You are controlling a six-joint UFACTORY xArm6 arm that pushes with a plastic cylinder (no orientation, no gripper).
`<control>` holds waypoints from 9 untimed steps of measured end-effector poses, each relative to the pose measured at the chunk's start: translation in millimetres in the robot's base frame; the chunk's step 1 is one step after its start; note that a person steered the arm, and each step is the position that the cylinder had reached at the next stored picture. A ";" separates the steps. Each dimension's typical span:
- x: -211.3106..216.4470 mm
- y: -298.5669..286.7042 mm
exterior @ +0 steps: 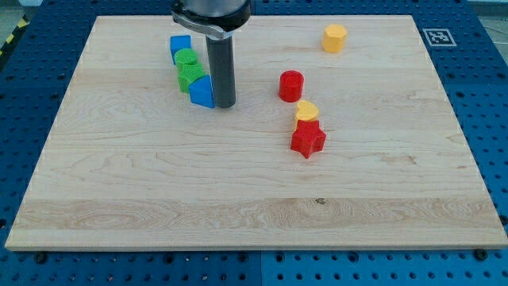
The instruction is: Push the blue triangle into the green star
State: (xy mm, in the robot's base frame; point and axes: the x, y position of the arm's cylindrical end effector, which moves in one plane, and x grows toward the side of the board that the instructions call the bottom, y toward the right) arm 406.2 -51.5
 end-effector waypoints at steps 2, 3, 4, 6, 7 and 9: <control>-0.6 -17.5; -2.0 -17.1; -2.8 -10.9; -3.5 28.4; -3.7 27.7; -57.7 7.4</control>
State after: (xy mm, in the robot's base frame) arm 348.5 -44.1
